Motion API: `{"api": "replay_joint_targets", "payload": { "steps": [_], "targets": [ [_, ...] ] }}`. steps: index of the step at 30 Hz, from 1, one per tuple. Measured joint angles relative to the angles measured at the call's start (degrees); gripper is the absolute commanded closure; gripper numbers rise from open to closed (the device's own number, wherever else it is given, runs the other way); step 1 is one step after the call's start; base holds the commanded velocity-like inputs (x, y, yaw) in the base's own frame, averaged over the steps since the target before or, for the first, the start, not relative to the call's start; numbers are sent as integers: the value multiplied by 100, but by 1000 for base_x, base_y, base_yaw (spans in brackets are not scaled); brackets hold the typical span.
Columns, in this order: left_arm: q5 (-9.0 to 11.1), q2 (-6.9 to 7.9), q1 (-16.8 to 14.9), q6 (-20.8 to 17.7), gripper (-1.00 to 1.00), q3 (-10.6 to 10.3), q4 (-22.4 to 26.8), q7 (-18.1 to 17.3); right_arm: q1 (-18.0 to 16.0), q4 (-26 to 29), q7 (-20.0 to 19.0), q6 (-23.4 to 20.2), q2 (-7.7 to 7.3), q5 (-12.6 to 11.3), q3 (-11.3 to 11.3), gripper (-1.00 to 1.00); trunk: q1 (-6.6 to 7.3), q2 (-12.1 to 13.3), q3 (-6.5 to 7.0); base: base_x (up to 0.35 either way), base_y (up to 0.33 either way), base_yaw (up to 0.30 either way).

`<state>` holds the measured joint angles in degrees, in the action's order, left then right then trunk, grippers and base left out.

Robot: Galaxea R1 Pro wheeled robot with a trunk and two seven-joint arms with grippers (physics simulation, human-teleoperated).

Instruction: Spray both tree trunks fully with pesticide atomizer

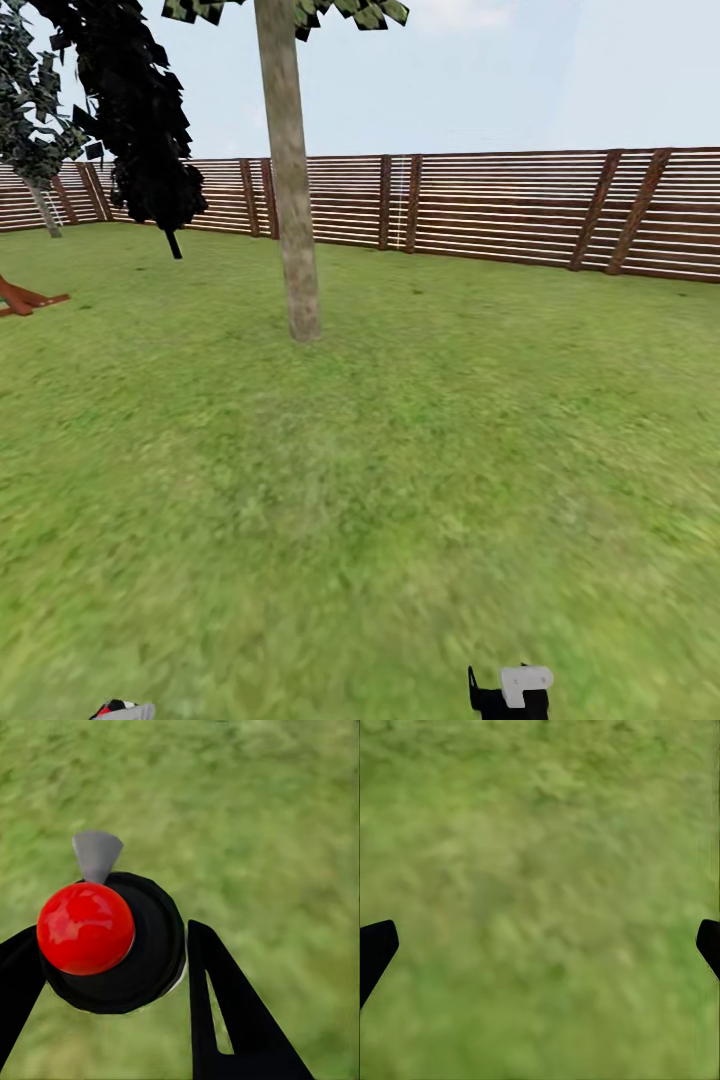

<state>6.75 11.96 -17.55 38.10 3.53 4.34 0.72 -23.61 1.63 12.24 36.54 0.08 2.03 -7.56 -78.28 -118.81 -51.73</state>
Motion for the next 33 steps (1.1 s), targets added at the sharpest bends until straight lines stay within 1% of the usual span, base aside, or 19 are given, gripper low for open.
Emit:
{"api": "replay_joint_targets", "payload": {
  "steps": [33],
  "targets": [
    [0, 1, 0, 15, 100, 0, 0, -1, 0, 0, 0, 0, 0, -2, 0, -100, 0, 0, 0, 340, 0, 0]
  ]
}}
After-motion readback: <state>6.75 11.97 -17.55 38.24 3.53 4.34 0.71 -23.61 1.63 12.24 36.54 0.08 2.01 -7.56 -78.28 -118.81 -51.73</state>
